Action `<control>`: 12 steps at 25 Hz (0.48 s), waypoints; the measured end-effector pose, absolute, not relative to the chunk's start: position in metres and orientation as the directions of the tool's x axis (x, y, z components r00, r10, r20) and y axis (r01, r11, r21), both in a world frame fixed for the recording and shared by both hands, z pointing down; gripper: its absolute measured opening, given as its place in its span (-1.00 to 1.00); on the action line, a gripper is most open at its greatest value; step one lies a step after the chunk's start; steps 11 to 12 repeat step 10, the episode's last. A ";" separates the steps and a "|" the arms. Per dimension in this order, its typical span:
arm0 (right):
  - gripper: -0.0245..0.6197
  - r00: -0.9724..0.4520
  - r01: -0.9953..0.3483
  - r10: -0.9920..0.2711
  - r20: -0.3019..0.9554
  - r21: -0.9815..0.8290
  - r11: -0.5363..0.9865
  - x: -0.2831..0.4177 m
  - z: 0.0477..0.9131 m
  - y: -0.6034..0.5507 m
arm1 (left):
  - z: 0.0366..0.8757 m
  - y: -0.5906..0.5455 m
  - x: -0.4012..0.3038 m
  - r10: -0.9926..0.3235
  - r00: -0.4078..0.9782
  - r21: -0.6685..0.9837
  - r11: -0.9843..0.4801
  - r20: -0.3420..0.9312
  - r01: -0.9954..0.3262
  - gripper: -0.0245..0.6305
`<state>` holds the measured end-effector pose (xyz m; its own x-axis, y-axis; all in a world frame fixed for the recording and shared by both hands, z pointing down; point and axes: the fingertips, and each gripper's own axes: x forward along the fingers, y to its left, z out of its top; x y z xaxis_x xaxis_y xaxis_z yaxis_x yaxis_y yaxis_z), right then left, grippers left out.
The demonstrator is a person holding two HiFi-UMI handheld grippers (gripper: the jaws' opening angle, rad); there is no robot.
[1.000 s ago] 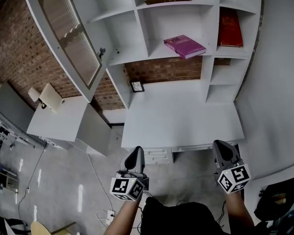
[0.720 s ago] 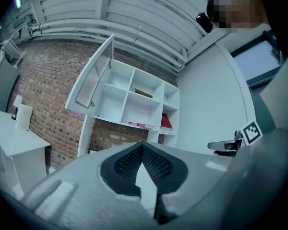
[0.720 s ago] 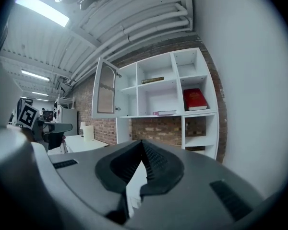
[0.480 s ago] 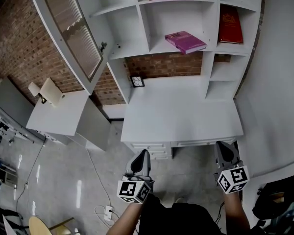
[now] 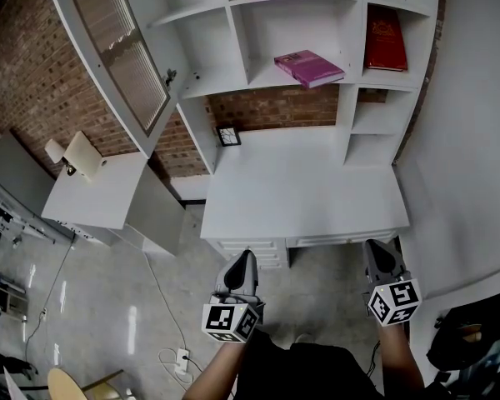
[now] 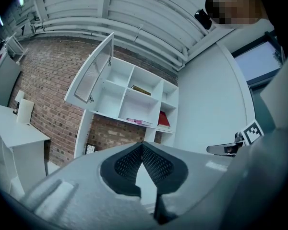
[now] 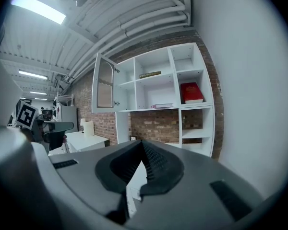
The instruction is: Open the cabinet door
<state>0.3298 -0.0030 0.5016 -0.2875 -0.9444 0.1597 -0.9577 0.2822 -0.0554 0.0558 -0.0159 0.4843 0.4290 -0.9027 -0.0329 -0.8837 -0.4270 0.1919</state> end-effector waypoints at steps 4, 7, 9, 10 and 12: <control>-0.92 -0.271 -0.963 -0.950 0.157 -0.049 0.267 0.336 0.499 0.002 | 0.486 -0.015 0.060 -0.899 0.438 0.217 -0.432 -0.022 -0.875 -0.87; -0.92 -0.259 -0.966 -0.954 0.148 -0.040 0.256 0.342 0.496 0.004 | 0.482 -0.014 0.064 -0.897 0.440 0.218 -0.435 -0.028 -0.873 -0.87; -0.92 -0.255 -0.967 -0.956 0.144 -0.037 0.252 0.344 0.495 0.006 | 0.479 -0.014 0.065 -0.897 0.441 0.217 -0.438 -0.037 -0.872 -0.87; -0.92 -0.253 -0.967 -0.957 0.143 -0.036 0.251 0.344 0.495 0.007 | 0.478 -0.014 0.066 -0.896 0.442 0.218 -0.440 -0.043 -0.871 -0.87; -0.92 -0.253 -0.967 -0.957 0.143 -0.036 0.251 0.344 0.495 0.007 | 0.478 -0.014 0.066 -0.896 0.442 0.218 -0.440 -0.043 -0.871 -0.87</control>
